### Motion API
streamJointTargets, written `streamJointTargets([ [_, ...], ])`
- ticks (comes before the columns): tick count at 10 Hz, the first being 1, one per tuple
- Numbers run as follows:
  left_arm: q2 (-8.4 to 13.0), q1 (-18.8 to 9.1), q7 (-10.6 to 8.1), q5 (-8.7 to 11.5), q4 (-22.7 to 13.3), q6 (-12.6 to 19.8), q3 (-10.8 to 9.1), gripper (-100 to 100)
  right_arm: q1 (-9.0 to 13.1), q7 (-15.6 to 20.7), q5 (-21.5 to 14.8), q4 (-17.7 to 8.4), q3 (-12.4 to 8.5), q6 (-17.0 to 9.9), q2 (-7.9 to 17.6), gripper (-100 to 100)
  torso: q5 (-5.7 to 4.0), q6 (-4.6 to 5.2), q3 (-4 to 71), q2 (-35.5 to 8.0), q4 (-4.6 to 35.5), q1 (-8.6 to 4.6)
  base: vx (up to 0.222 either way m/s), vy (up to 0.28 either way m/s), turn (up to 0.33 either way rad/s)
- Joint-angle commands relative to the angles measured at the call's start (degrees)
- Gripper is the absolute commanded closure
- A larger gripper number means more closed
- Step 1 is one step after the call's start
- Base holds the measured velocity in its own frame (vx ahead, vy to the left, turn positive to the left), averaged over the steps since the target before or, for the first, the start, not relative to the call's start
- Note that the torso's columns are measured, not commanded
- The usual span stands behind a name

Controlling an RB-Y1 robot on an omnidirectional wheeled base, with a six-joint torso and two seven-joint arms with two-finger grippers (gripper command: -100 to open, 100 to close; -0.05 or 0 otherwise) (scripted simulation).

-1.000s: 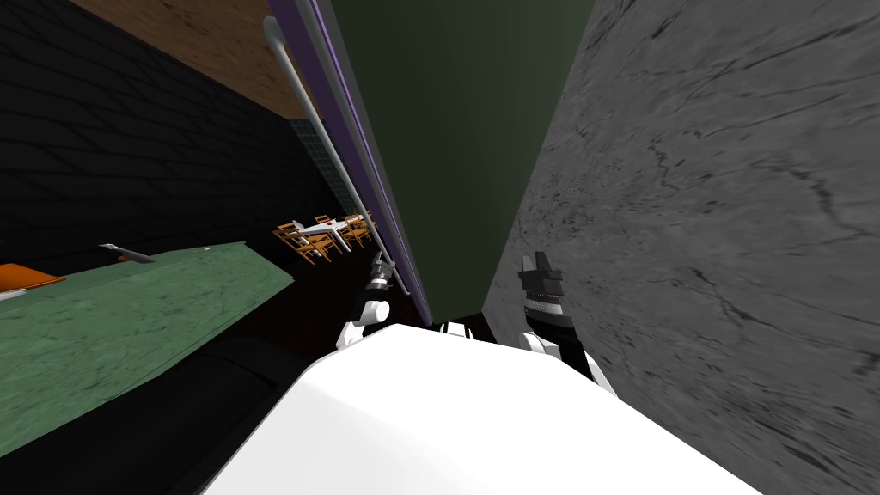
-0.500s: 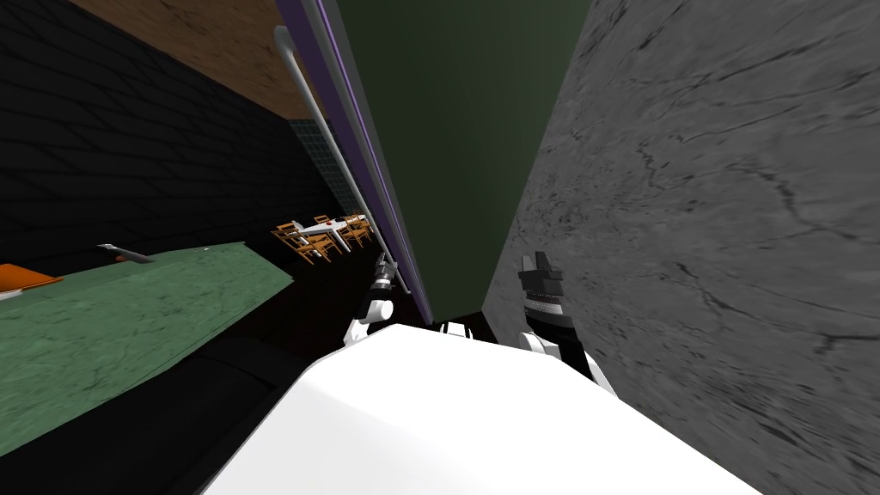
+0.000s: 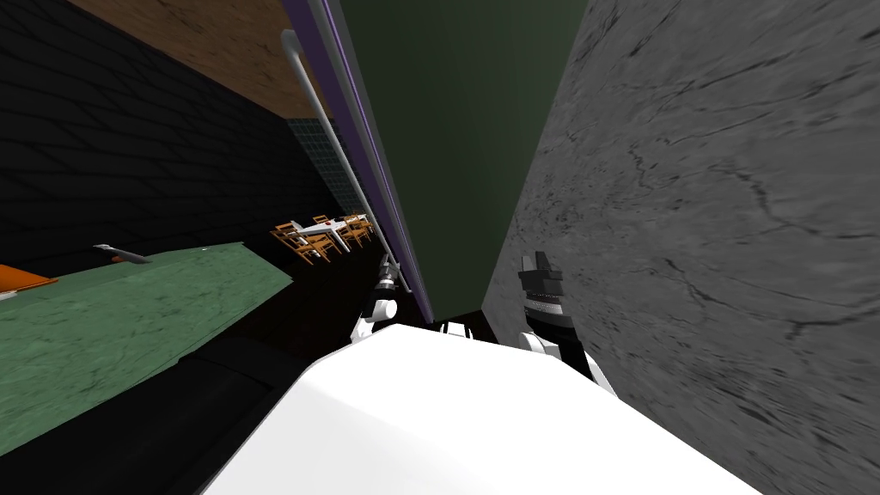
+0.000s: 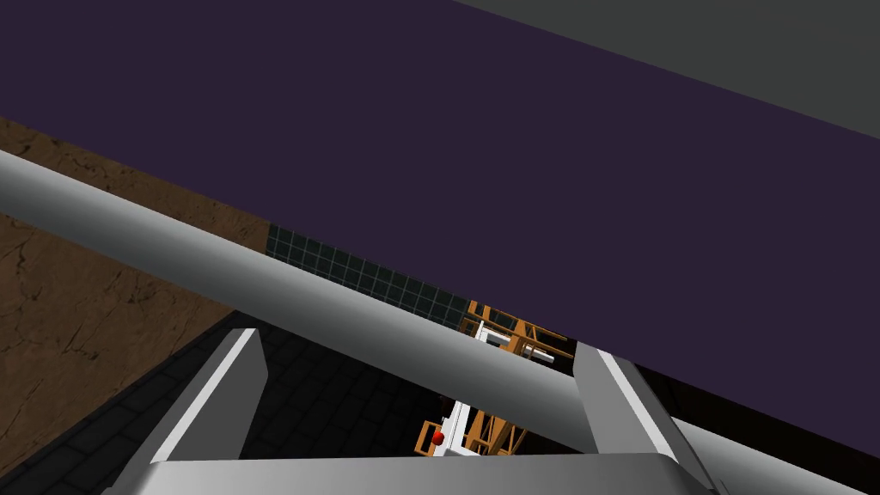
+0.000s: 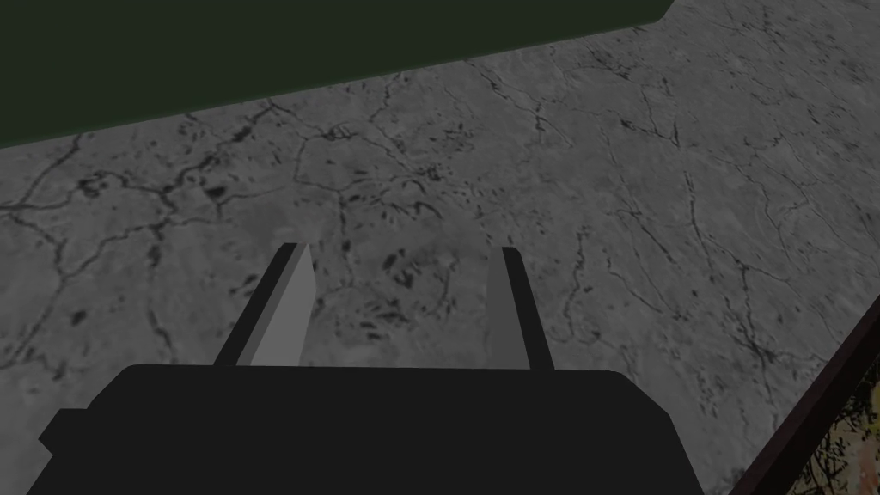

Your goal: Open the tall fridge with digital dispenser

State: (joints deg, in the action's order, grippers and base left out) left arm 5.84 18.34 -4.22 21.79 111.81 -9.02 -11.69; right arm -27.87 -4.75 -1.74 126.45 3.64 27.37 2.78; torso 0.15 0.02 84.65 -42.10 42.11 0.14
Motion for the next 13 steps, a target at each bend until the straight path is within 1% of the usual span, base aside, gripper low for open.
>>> streamJointTargets([
  [1,-0.7,-1.0,0.13,-0.4,-2.7,-1.2,0.41,-100,0.0,0.0,0.0,0.0,0.0,0.0,0.0,0,0.05,-0.01,0.0,0.1,-0.1,0.04,-0.021,0.004,-0.005],
  [2,-0.5,-1.1,0.13,-0.3,-2.1,-1.1,0.28,-100,0.0,0.0,0.0,0.0,0.0,0.0,0.0,0,0.02,-0.01,0.0,0.1,0.0,0.02,-0.010,0.000,-0.003],
  [3,-0.4,-1.0,0.18,0.0,-0.5,0.3,-0.21,-100,0.0,0.0,0.0,0.0,0.0,0.0,0.0,0,-0.05,-0.02,0.0,0.0,0.0,-0.02,0.045,-0.011,0.027],
  [5,-0.2,-0.8,0.20,0.3,0.7,1.5,-0.62,-100,0.0,0.0,0.0,0.0,0.0,0.0,0.0,0,-0.26,0.24,0.2,0.3,0.2,-0.15,0.057,-0.004,0.040],
  [6,-0.5,-0.2,0.28,0.1,-0.1,1.1,-0.44,-100,0.0,0.0,0.0,0.0,0.0,0.0,0.0,0,-0.35,0.41,0.3,0.4,0.3,-0.25,0.006,0.001,0.036],
  [7,-0.4,-1.0,0.17,-0.1,-1.2,-0.3,-0.01,100,0.0,0.0,0.0,0.0,0.0,0.0,0.0,0,-0.26,0.35,0.2,0.3,0.2,-0.26,-0.045,0.007,-0.051],
  [8,-0.5,-1.1,0.16,-0.3,-1.8,-0.9,0.20,100,0.0,0.0,0.0,0.0,0.0,0.0,0.0,0,-0.29,0.33,0.1,0.1,0.3,-0.25,-0.061,0.010,-0.076],
  [9,-0.5,-0.6,0.12,-0.1,-1.6,-0.2,0.04,100,0.0,0.0,0.0,0.0,0.0,0.0,0.0,0,-0.25,0.22,0.0,0.0,0.3,-0.22,-0.030,0.001,-0.026],
  [10,0.4,-0.6,-0.38,0.1,-1.5,-0.3,0.96,100,0.0,0.0,0.0,0.0,0.0,0.0,0.0,0,-0.24,0.00,0.0,0.0,0.2,-0.18,-0.022,0.138,-0.063],
  [11,0.4,-0.6,-0.38,0.1,-1.5,-0.3,0.96,100,0.0,0.0,0.0,0.0,0.0,0.0,0.0,0,-0.11,0.13,0.1,0.1,0.2,0.35,-0.039,0.193,-0.073],
  [12,1.3,-0.6,-0.83,0.3,-1.4,-0.2,1.73,100,0.0,0.0,0.0,0.0,0.0,0.0,0.0,0,-0.03,0.12,0.2,0.2,0.1,0.41,-0.016,0.263,-0.086],
  [13,1.3,-0.6,-0.83,0.3,-1.4,-0.2,1.73,100,0.0,0.0,0.0,0.0,0.0,0.0,0.0,0,-0.09,0.20,0.3,0.4,0.2,0.41,-0.019,0.240,-0.038],
])
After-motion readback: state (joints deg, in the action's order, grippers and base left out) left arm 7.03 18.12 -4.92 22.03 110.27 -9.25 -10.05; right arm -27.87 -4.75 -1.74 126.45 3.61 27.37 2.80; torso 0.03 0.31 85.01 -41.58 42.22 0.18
